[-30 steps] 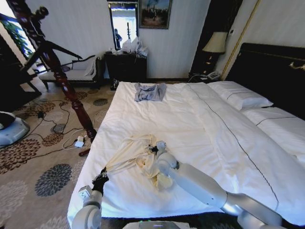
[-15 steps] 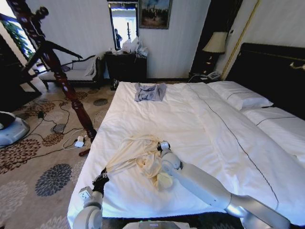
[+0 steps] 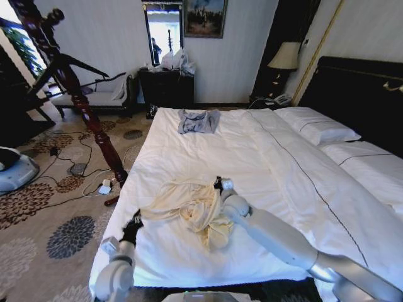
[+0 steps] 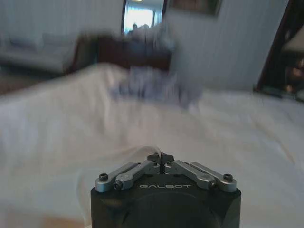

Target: Pick up the clothes from the bed and hang them on the clothes hanger.

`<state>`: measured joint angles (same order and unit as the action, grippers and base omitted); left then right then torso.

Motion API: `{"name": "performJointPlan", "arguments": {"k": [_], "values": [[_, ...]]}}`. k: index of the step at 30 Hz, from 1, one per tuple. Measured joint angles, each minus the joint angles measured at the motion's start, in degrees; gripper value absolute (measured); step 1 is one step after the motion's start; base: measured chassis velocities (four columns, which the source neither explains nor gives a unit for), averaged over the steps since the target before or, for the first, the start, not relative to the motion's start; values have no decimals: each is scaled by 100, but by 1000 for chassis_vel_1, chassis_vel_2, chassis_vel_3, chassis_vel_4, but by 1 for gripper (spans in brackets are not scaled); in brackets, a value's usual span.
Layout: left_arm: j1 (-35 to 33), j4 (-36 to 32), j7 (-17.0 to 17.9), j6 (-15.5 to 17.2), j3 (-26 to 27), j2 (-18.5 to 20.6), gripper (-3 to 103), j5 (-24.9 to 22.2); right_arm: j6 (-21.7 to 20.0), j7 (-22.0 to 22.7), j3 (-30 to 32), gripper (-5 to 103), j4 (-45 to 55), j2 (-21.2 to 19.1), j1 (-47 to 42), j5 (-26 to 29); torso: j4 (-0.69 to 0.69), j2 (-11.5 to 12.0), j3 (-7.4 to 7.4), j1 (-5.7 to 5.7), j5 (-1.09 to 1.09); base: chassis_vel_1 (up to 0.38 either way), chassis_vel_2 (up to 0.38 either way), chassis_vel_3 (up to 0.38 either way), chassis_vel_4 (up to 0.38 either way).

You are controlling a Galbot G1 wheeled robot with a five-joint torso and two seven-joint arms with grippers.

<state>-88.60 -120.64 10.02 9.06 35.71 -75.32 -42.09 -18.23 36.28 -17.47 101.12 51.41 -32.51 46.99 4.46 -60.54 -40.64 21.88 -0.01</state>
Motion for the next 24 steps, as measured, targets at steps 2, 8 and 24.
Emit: {"name": "performJointPlan", "arguments": {"k": [2,8,24], "values": [[179,-5,-21,-14,53,236,1,-211,177,-189,109,0,23,-72,75,28,0,0,0,0,0,0,0,0,0],[1994,341,-60,-8,431,1570,1,-1489,947,-1064,660,0,186,-440,910,825,3,0,-1,1,-2,0,0,0,0],[5474,878,106,241,262,3939,1,-3720,1079,-1343,1700,0,988,-1230,2954,2546,-2,0,1,-1,-2,0,0,0,0]]}}
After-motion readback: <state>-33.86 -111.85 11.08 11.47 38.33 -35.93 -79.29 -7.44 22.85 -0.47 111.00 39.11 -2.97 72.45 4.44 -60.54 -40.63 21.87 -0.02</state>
